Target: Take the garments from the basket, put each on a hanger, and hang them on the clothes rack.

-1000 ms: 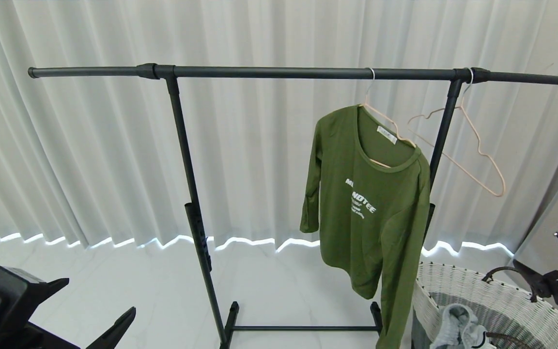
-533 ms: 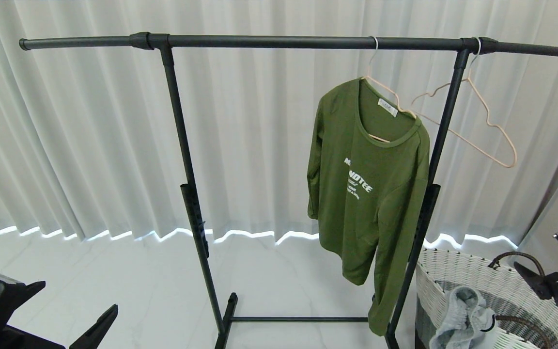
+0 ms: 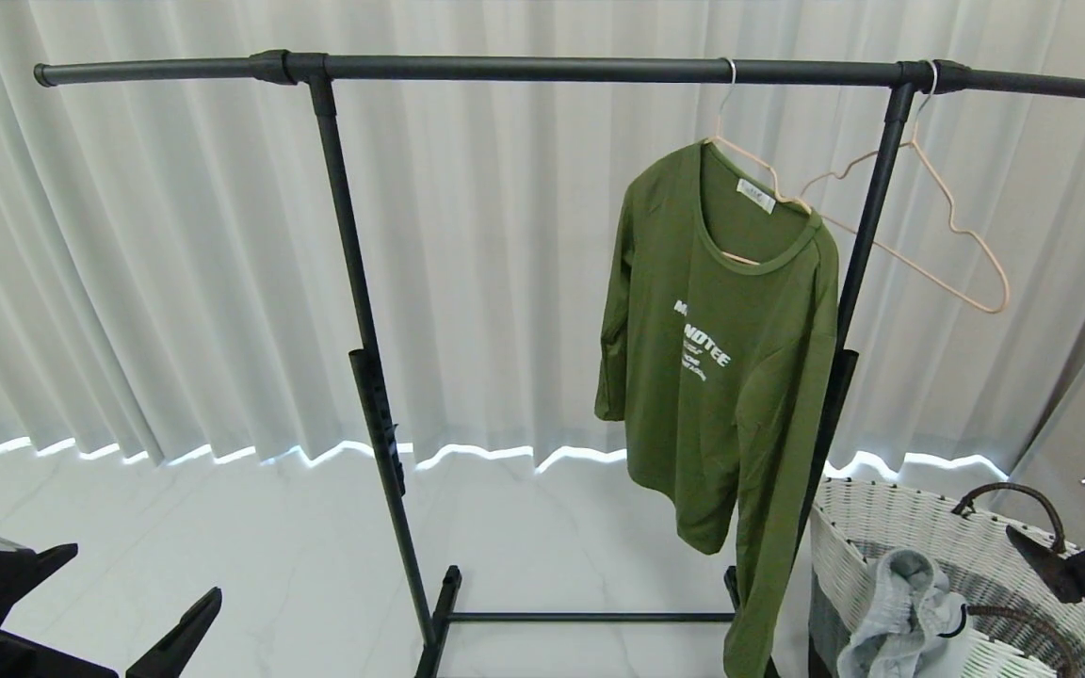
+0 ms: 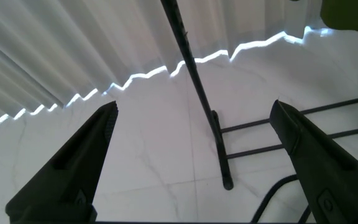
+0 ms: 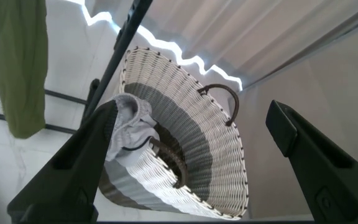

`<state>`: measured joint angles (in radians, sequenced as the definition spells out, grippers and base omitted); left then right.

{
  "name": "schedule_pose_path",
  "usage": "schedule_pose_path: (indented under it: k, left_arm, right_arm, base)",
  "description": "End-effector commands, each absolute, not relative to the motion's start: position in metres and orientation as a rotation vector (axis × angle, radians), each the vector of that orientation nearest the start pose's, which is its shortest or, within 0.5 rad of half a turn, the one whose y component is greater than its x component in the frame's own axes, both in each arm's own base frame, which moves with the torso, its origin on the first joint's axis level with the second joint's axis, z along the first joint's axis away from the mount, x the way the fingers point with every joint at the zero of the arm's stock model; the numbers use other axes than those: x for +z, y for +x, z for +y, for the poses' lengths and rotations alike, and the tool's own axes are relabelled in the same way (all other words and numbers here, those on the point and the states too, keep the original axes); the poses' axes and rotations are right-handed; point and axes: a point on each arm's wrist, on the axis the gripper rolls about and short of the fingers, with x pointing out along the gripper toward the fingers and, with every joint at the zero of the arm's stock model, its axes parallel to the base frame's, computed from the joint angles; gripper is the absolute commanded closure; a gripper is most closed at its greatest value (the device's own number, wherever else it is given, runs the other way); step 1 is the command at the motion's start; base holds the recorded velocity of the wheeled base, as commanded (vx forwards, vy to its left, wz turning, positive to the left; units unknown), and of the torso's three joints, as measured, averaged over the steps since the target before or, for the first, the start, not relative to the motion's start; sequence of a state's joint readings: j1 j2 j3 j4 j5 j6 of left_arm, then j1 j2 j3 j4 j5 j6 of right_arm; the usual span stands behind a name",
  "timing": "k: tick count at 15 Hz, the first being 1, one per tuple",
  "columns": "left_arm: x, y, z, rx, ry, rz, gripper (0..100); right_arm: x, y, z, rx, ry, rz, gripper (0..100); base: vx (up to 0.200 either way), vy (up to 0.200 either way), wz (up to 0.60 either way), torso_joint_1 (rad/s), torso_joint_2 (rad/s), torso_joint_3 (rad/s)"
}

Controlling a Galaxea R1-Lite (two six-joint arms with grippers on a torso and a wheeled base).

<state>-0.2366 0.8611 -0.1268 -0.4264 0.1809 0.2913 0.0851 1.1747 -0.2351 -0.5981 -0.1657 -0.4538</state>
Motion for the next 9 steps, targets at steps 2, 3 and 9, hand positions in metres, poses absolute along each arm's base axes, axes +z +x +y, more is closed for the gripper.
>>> schedule_pose_path:
  k: [2, 3, 9]
  left_arm:
    - [0.1365, 0.0805, -0.0152, -0.098, 0.353, 0.286, 0]
    - [0.1365, 0.0805, -0.0152, -0.098, 0.356, 0.286, 0]
    - [0.1393, 0.0831, -0.0158, -0.097, 0.358, 0.284, 0]
  right_arm:
    - [0.1464, 0.1439, 0.0087, -0.001, -0.492, 0.349, 0]
    - [0.1468, 0.1441, 0.0087, -0.001, -0.495, 0.348, 0]
    - [0.1503, 0.1400, 0.0051, -0.029, -0.493, 0.328, 0]
  base:
    - [0.000, 0.000, 0.00, 0.000, 0.00, 0.000]
    - [0.000, 0.000, 0.00, 0.000, 0.00, 0.000]
    - [0.000, -0.033, 0.00, 0.001, 0.00, 0.001]
